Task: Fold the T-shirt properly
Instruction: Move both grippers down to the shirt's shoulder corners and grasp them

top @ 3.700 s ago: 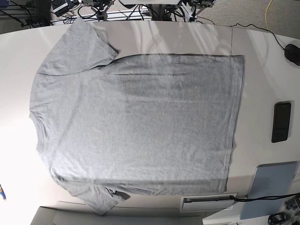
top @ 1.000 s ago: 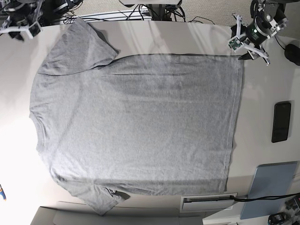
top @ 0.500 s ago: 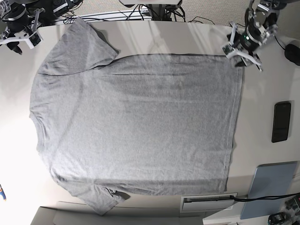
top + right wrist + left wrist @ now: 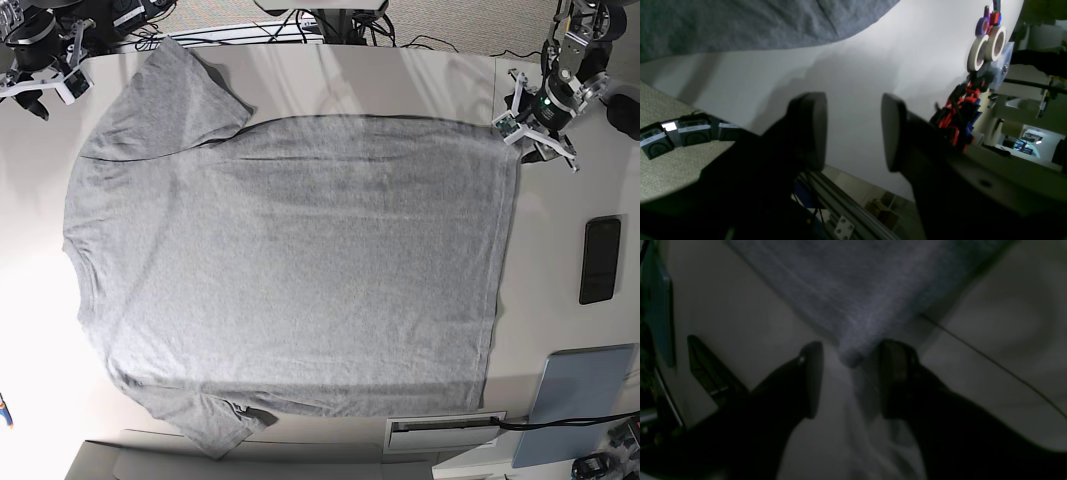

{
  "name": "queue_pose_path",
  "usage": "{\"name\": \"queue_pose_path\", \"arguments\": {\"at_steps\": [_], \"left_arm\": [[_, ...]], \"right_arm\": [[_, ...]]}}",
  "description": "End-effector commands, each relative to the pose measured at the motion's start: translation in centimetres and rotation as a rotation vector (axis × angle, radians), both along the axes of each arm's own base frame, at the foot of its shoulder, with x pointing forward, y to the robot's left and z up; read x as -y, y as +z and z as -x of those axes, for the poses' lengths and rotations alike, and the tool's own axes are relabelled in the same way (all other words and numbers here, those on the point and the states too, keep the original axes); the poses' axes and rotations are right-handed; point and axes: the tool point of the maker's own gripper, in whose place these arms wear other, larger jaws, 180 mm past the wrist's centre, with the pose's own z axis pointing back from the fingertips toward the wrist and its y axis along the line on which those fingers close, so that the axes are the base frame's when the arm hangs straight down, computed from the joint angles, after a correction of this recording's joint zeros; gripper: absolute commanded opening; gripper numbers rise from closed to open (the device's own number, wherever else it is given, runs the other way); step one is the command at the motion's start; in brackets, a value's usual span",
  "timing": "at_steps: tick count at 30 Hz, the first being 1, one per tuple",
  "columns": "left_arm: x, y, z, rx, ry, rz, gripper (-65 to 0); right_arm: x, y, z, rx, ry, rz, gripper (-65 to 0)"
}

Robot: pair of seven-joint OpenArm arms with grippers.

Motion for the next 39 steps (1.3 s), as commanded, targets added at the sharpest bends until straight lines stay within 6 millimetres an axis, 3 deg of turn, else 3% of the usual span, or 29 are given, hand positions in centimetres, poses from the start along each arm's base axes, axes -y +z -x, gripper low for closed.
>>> {"name": "queue_pose_path", "arguments": {"at_steps": [1, 6, 15, 19, 26, 39], "left_arm": [[0.1, -1.6, 2.5, -0.119, -0.046, -0.025, -43.6], [1.0, -1.8, 3.2, -0.144, -0.115, -0.014, -65.0], [0.4, -1.8, 3.0, -0.138, -0.093, -0.042, -65.0], [0.2, -1.6, 2.6, -0.111, -0.079, -0.046, -65.0], [-0.9, -1.8, 2.7, -0.124, -0.048, -0.095, -65.0], [-0.8, -1.8, 2.6, -0.123, -0.049, -0.092, -65.0]], "right_arm": [[-0.1, 0.5, -0.2, 0.004, 0.022, 0.016, -38.6], [-0.8, -0.2, 0.2, -0.049, 0.078, 0.006, -38.6], [-1.9, -1.6, -0.5, -0.160, 0.367, 0.017, -38.6], [-1.2, -2.7, -0.8, -0.211, 0.442, 0.068, -38.6], [-1.4, -7.7, -1.2, -0.312, 0.481, 0.122, -38.7], [-3.6, -12.6, -2.7, -0.378, 0.546, 0.129, -38.7]]}}
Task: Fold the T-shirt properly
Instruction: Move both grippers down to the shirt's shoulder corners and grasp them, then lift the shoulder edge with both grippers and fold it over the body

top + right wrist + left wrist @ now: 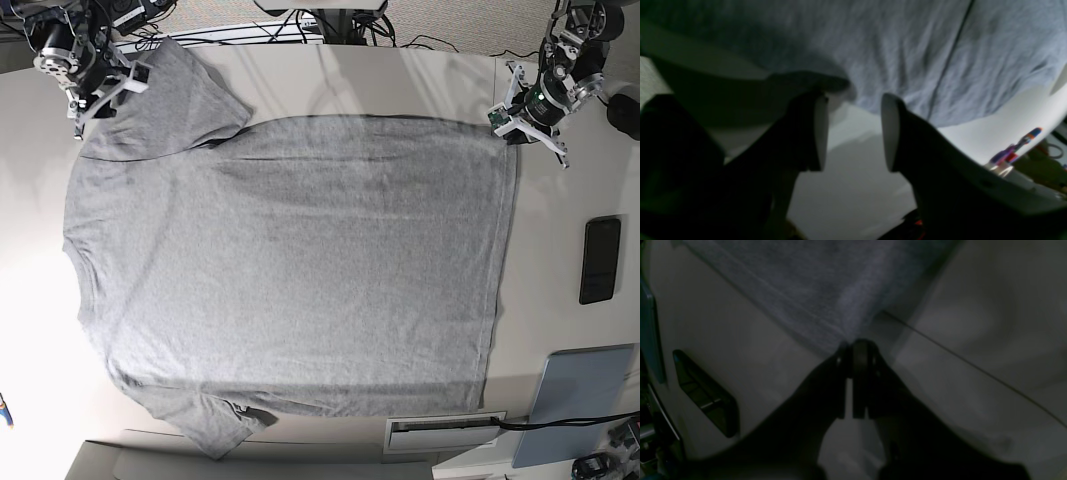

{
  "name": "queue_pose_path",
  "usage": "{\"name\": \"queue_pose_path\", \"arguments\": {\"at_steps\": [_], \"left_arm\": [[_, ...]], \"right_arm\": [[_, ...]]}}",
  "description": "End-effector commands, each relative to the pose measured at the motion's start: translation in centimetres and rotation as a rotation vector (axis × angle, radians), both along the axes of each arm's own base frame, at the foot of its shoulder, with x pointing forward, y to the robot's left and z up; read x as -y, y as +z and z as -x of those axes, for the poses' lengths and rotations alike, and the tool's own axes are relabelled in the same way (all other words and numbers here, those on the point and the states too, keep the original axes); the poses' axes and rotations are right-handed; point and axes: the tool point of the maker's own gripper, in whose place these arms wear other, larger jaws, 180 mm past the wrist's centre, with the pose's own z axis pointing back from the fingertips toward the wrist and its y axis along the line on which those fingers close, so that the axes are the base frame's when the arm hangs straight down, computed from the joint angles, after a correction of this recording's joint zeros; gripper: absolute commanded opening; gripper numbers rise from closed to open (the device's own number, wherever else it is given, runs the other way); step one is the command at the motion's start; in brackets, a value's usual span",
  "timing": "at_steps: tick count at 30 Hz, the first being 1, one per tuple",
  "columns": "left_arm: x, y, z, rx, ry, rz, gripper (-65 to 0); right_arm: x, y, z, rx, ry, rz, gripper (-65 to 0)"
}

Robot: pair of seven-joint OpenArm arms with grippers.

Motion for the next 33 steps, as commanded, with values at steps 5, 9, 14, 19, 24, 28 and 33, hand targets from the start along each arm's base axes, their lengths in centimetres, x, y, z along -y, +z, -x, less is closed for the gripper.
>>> {"name": "queue_pose_path", "arguments": {"at_steps": [5, 9, 14, 19, 24, 28, 33], "left_arm": [[-1.1, -1.2, 1.9, -0.087, -0.006, -0.065, -65.0], [-1.1, -1.2, 1.9, -0.087, -0.006, -0.064, -65.0], [-0.3, -1.0, 1.8, -0.087, 0.011, -0.001, -65.0], [0.3, -0.9, 1.8, -0.092, 0.036, 0.053, -65.0], [0.8, -0.4, 1.2, -0.063, 0.144, 0.163, -65.0], [0.6, 0.0, 1.9, -0.049, 0.179, 0.166, -65.0], [0.9, 0.8, 3.6, -0.058, 0.175, 0.171, -65.0]], "right_arm": [[-1.0, -0.9, -0.9, 0.000, 0.022, -0.016, -38.7], [-1.5, -1.4, -1.5, -0.001, 0.026, -0.026, -39.0], [-1.3, -1.6, -1.8, 0.005, 0.010, -0.032, -51.5], [-1.3, -1.6, -1.8, 0.005, 0.008, -0.031, -65.0], [-0.2, -0.9, -2.3, 0.050, -0.126, -0.015, -65.0], [-0.1, 1.0, -2.3, 0.095, -0.138, 0.021, -65.0], [0.6, 2.7, -0.7, 0.089, -0.137, 0.079, -65.0]]}}
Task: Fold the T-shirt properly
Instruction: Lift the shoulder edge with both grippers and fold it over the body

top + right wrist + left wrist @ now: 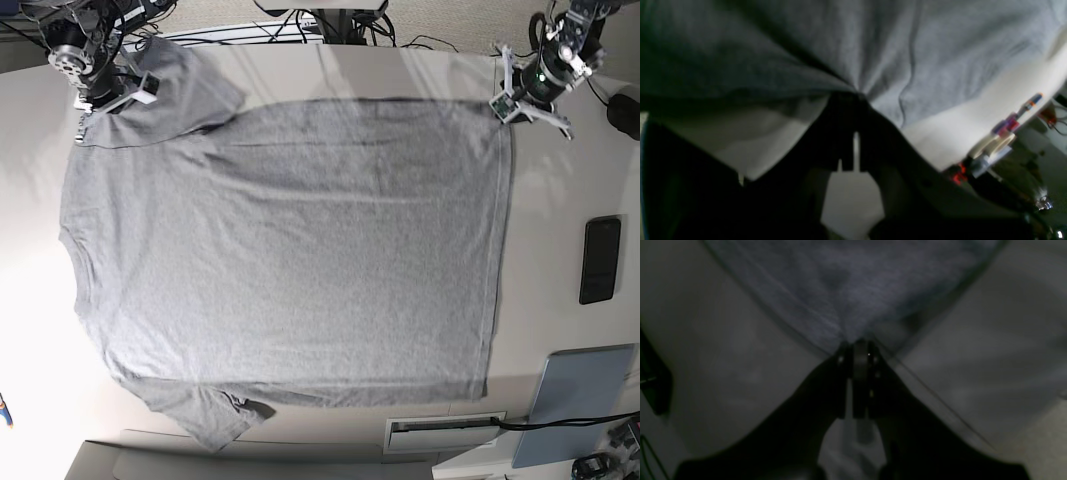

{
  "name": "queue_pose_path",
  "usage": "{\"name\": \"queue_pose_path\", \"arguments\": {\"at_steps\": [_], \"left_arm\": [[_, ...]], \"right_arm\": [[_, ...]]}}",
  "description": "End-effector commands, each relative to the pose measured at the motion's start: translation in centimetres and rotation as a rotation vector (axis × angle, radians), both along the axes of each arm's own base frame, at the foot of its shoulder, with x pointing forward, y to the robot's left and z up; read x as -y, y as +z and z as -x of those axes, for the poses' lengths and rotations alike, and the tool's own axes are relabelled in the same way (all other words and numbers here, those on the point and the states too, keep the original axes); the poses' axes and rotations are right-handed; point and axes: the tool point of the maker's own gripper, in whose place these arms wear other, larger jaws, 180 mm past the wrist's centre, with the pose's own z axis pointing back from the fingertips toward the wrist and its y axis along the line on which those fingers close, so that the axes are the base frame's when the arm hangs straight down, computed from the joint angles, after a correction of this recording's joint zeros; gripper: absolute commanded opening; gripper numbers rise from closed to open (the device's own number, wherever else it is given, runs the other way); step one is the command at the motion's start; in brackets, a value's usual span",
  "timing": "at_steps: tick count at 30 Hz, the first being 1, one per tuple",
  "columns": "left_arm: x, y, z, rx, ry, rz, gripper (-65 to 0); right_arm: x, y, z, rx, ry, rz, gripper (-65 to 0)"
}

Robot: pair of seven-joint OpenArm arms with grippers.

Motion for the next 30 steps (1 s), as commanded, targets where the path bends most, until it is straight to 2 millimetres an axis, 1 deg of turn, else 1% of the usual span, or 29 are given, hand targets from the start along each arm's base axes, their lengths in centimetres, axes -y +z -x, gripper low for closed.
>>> {"name": "queue_pose_path", "arguments": {"at_steps": [1, 5, 8, 10, 15, 21, 23, 25, 27, 30], "left_arm": [[-0.4, 0.1, 1.0, -0.028, -0.003, -0.013, -65.0], [-0.5, 0.6, 2.8, -0.075, 0.004, 0.024, -65.0], [-0.8, 1.0, 4.1, -0.110, 0.025, 0.060, -65.0], [-1.1, 1.4, 4.7, -0.119, 0.046, 0.076, -65.0], [-2.3, 2.0, 6.1, -0.135, 0.073, 0.056, -65.0], [-2.8, 2.3, 7.4, -0.156, 0.079, 0.042, -65.0], [-2.9, 2.5, 7.6, -0.156, 0.079, 0.039, -65.0], [-2.9, 2.8, 7.2, -0.143, 0.078, 0.037, -65.0], [-3.0, 3.4, 6.6, -0.118, 0.078, 0.033, -65.0], [-2.7, 4.8, 5.2, -0.071, 0.093, 0.062, -65.0]], "right_arm": [[0.7, 1.0, 0.0, 0.011, 0.006, 0.030, -65.0], [1.5, 1.7, 2.0, -0.014, -0.007, 0.048, -65.0], [1.7, 2.1, 3.7, -0.043, -0.007, 0.055, -65.0], [1.5, 2.3, 4.7, -0.063, -0.003, 0.053, -65.0], [0.7, 2.8, 6.4, -0.057, -0.007, 0.028, -65.0], [0.5, 2.6, 8.4, -0.083, -0.018, 0.018, -65.0], [0.6, 2.8, 8.5, -0.071, -0.024, 0.017, -65.0], [0.7, 3.1, 8.1, -0.038, -0.028, 0.024, -65.0], [1.1, 3.7, 7.2, 0.020, -0.019, 0.055, -65.0], [1.8, 5.5, 5.0, 0.152, 0.022, 0.138, -65.0]]}}
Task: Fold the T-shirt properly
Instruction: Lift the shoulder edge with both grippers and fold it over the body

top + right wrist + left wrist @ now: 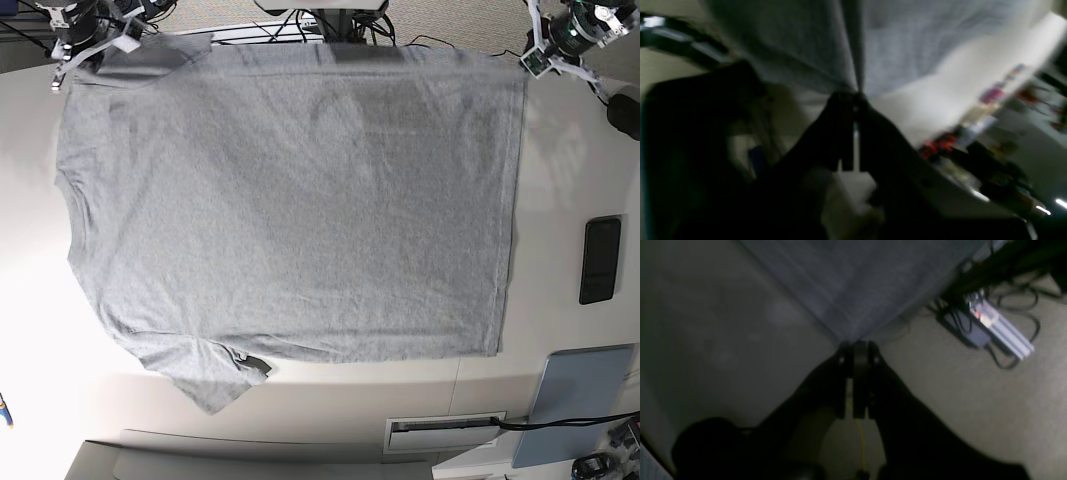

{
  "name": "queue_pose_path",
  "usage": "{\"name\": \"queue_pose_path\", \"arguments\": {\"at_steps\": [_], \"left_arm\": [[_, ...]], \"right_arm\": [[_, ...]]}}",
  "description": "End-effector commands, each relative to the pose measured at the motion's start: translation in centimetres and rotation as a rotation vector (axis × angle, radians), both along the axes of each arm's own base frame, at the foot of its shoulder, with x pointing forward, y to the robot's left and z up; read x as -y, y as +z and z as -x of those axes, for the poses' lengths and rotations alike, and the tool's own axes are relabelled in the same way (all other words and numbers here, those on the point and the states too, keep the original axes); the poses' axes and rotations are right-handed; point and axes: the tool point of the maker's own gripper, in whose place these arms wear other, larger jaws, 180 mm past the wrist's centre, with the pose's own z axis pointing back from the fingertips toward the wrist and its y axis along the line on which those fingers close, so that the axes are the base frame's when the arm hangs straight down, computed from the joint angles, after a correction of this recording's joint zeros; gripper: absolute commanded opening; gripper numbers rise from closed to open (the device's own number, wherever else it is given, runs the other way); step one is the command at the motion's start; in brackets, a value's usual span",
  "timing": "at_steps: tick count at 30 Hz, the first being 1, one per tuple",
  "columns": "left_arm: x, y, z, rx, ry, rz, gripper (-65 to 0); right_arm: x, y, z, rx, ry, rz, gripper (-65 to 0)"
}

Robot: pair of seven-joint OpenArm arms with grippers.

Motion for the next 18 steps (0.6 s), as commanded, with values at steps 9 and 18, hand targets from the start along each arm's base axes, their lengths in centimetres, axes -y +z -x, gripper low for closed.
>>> {"name": "queue_pose_path", "arguments": {"at_steps": [9, 18], "left_arm": [[-0.7, 3.1, -5.7, 0.177, 0.118, 0.033, -65.0], [-0.1, 4.3, -9.0, 0.251, 0.181, 0.131, -65.0]], "right_arm": [[0.1, 3.1, -6.6, 0.224, -0.002, -0.001, -65.0], [0.4, 5.6, -12.3, 0.392, 0.002, -0.028, -65.0]]}}
